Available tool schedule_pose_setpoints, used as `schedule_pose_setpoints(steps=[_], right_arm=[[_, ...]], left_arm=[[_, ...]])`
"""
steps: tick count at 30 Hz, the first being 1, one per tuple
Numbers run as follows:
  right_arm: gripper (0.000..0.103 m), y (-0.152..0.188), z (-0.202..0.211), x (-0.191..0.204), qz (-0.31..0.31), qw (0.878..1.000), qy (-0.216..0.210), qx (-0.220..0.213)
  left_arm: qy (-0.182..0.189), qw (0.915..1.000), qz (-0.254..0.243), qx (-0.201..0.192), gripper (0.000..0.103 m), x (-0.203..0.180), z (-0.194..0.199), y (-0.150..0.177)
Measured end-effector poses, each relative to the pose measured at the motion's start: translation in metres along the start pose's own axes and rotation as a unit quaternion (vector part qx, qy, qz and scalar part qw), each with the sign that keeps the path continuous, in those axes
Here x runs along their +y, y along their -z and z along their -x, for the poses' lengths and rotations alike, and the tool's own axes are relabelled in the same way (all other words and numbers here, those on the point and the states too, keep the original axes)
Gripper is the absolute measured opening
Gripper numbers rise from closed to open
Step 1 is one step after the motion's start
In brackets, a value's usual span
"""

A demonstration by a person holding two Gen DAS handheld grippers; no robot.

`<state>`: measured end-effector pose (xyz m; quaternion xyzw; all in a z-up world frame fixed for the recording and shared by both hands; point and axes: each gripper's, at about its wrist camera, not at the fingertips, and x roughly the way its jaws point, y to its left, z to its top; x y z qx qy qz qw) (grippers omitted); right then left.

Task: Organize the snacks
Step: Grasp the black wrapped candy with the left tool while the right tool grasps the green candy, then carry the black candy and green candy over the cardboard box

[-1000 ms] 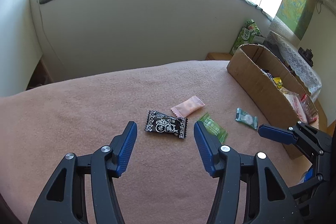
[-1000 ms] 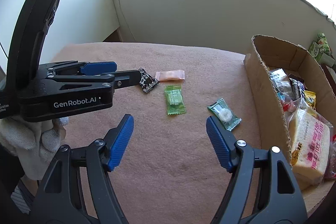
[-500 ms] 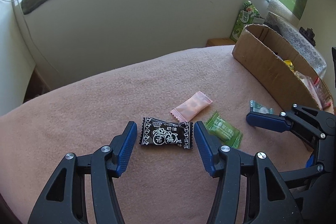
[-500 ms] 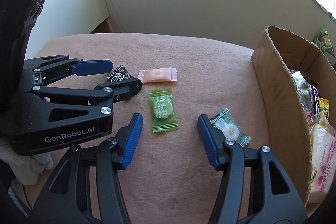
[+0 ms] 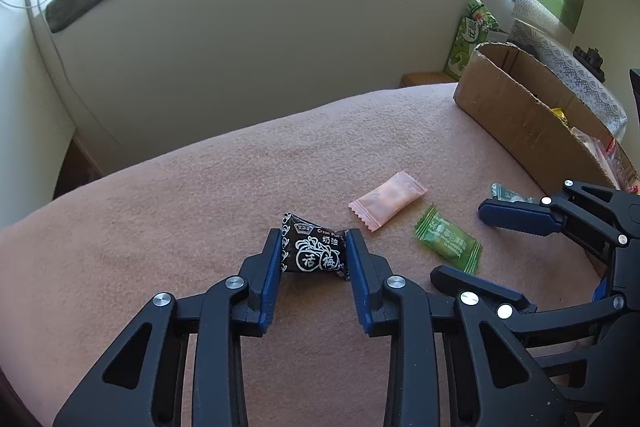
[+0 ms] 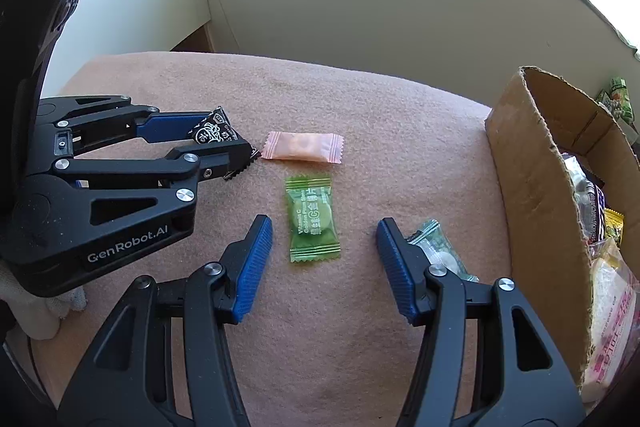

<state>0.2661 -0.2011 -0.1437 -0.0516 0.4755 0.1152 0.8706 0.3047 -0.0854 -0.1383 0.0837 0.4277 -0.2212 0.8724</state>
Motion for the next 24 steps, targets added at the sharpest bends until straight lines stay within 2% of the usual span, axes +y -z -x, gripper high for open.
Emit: schedule_pose_setpoints(steps=[3, 6, 8, 10, 11, 16, 24], right_arm=[[0.058, -0.004, -0.003, 0.003, 0.004, 1.0, 0.003, 0.0], [0.052, -0.008, -0.007, 0.006, 0.009, 1.0, 0.005, -0.001], [0.045, -0.01, -0.008, 0.009, 0.012, 1.0, 0.006, -0.001], [0.029, -0.012, -0.008, 0.011, 0.017, 1.0, 0.005, -0.001], [0.024, -0.013, -0.009, 0.013, 0.02, 1.0, 0.005, 0.0], [0.022, -0.015, -0.012, 0.014, 0.019, 1.0, 0.004, 0.0], [0.022, -0.004, 0.003, 0.005, -0.003, 1.0, -0.009, -0.011]], left_arm=[[0.0, 1.0, -0.002, -0.002, 0.026, 0.003, 0.004, 0.004], [0.0, 1.0, -0.001, -0.002, 0.022, 0.005, 0.005, 0.005], [0.0, 1.0, -0.001, -0.002, 0.019, 0.004, 0.005, 0.005], [0.001, 1.0, -0.001, -0.002, 0.015, 0.003, 0.006, 0.006], [0.001, 1.0, 0.0, -0.002, 0.014, 0.003, 0.007, 0.007], [0.003, 0.9999, 0.01, -0.002, 0.009, 0.004, 0.011, 0.009], [0.005, 0.9994, 0.031, -0.016, 0.009, 0.008, 0.021, 0.014]])
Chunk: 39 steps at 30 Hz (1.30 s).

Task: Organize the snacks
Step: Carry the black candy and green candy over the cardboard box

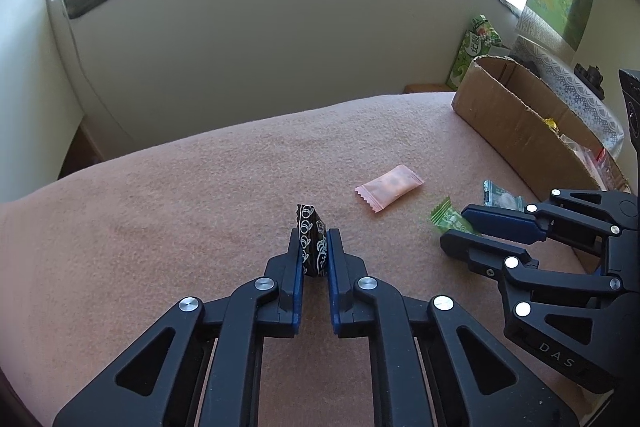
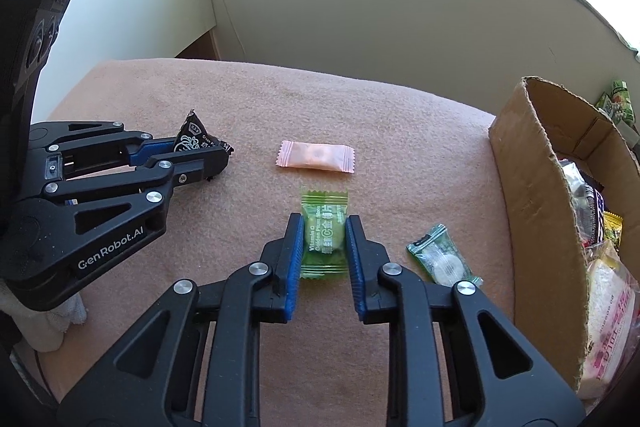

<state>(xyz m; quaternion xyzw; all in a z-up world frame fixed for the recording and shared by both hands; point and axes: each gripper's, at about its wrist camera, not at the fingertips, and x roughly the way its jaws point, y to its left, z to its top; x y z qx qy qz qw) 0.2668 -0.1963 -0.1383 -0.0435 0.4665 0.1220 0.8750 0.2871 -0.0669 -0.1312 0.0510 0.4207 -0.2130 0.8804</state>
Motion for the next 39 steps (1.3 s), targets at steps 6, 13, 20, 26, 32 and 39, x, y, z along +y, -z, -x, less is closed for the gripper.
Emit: schedule_pose_setpoints(steps=[6, 13, 20, 26, 32, 39], right_arm=[[0.022, 0.004, 0.022, -0.004, -0.006, 1.0, -0.006, -0.017], [0.022, 0.007, 0.053, -0.012, -0.015, 0.999, -0.013, -0.042], [0.022, 0.012, 0.086, -0.027, -0.023, 0.997, -0.007, -0.068], [0.022, 0.014, 0.118, -0.051, -0.035, 0.995, 0.008, -0.091], [0.022, 0.014, 0.142, -0.085, -0.056, 0.992, 0.03, -0.106], [0.022, 0.014, 0.149, -0.127, -0.081, 0.99, 0.049, -0.109]], left_arm=[[0.005, 0.9999, 0.007, -0.014, 0.009, 0.001, 0.016, 0.002], [0.017, 0.9991, 0.003, -0.038, 0.009, -0.003, 0.048, 0.004], [0.037, 0.9975, -0.008, -0.059, 0.009, -0.028, 0.062, -0.008], [0.059, 0.9955, -0.018, -0.072, 0.009, -0.051, 0.065, -0.021], [0.076, 0.9938, -0.03, -0.076, 0.009, -0.082, 0.059, -0.033], [0.09, 0.9921, -0.041, -0.078, 0.009, -0.109, 0.052, -0.047]])
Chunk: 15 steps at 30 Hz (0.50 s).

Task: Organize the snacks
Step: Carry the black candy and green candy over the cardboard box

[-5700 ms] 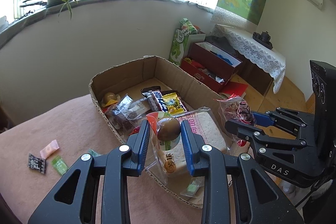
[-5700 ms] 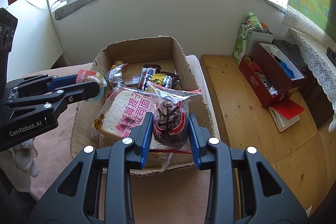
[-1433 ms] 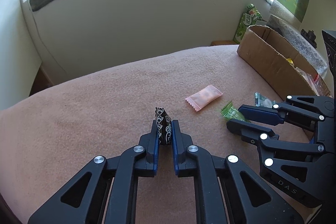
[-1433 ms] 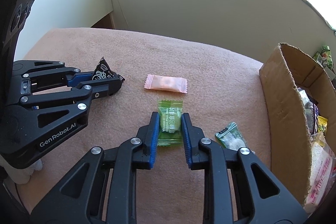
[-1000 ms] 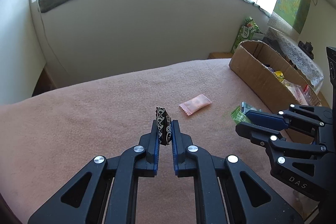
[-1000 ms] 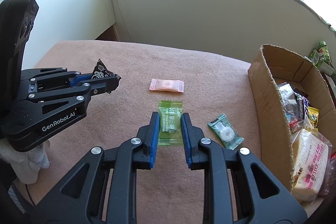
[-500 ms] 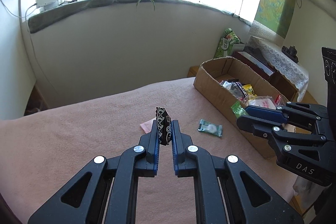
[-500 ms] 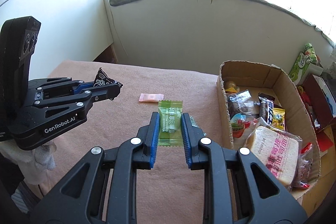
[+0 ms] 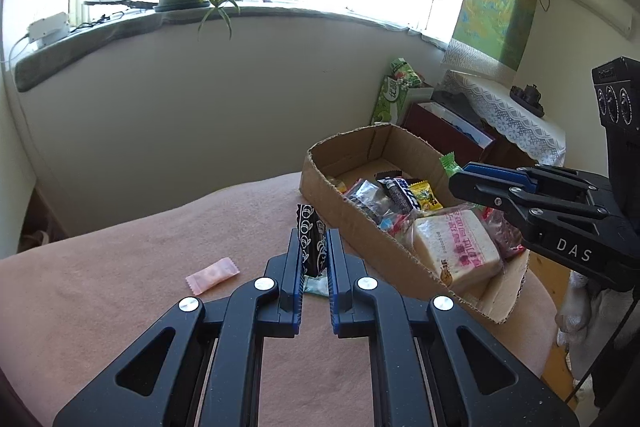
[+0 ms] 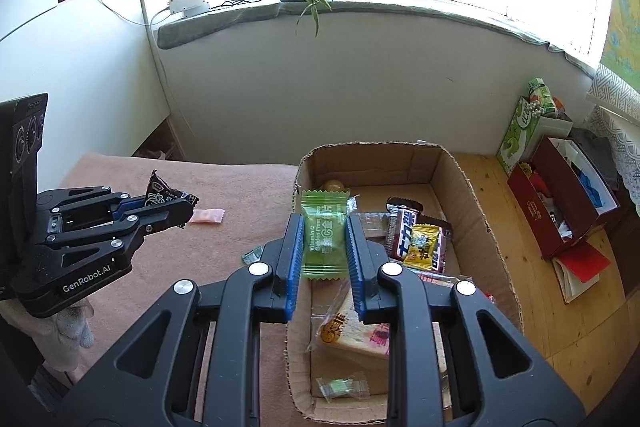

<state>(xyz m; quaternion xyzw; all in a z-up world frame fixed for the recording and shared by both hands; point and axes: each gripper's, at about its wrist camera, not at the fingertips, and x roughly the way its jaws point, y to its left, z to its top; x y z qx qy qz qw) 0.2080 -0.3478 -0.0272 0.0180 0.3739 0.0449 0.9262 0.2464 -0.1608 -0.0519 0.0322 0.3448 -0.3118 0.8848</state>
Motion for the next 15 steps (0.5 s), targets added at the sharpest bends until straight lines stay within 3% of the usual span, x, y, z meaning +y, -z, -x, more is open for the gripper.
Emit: schedule_pose_setpoints(steps=[15], right_arm=[[0.022, -0.024, -0.037, -0.065, -0.034, 0.999, 0.024, 0.013]], left_arm=[[0.026, 0.9993, -0.026, 0.01, 0.009, -0.043, -0.036, -0.017]])
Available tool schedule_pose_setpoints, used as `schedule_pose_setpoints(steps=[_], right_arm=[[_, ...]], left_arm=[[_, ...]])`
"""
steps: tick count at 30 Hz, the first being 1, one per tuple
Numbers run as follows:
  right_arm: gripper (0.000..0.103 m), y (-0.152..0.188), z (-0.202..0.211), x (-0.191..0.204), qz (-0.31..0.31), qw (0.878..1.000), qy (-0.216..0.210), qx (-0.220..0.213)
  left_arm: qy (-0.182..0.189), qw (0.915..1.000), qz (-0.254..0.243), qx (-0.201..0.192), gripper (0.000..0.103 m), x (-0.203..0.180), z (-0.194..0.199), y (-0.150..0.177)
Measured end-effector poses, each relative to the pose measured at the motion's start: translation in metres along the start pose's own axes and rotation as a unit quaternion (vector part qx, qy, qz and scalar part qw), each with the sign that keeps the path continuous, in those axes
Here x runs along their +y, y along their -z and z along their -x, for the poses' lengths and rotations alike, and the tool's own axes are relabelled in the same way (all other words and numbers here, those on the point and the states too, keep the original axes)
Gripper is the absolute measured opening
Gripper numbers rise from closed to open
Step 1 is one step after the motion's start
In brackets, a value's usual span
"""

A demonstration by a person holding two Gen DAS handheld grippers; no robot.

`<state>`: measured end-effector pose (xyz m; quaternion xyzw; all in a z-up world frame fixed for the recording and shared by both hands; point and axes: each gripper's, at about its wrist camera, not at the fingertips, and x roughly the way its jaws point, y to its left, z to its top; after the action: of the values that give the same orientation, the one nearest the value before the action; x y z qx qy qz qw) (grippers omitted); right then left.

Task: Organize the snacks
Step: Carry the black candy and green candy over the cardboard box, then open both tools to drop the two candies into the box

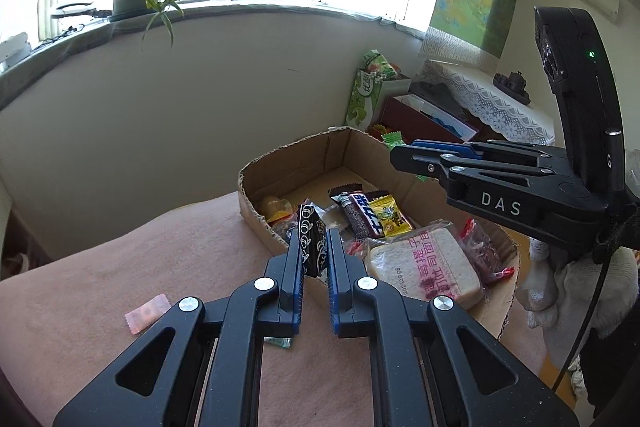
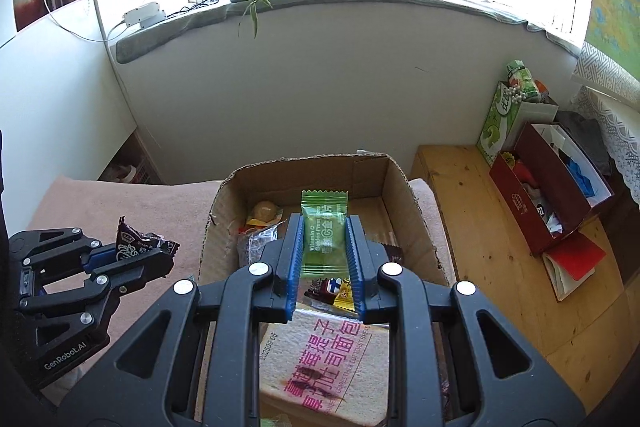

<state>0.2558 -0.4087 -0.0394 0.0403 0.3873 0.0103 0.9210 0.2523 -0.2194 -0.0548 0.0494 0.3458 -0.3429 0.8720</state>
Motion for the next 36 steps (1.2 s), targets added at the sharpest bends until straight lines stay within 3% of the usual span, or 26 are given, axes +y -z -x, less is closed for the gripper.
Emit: schedule_pose_setpoints(steps=[17, 23, 24, 27, 36], right_arm=[[0.022, -0.007, -0.034, -0.025, -0.013, 1.0, 0.001, 0.019], [0.023, -0.006, -0.033, -0.026, -0.013, 1.0, 0.005, 0.016], [0.027, -0.006, -0.032, -0.026, -0.013, 1.0, 0.008, 0.016], [0.051, -0.006, -0.029, -0.027, -0.014, 1.0, 0.016, 0.01], [0.053, -0.006, -0.019, -0.026, -0.013, 1.0, 0.027, 0.003]], left_arm=[[0.02, 0.9997, -0.014, 0.01, 0.009, -0.02, -0.027, -0.012], [0.017, 0.9997, -0.015, 0.011, 0.019, -0.022, -0.027, -0.013], [0.016, 0.9997, -0.016, 0.01, 0.02, -0.024, -0.026, -0.013], [0.015, 0.9997, -0.018, 0.01, 0.026, -0.024, -0.025, -0.013], [0.014, 0.9998, -0.016, 0.003, 0.027, -0.024, -0.016, -0.012]])
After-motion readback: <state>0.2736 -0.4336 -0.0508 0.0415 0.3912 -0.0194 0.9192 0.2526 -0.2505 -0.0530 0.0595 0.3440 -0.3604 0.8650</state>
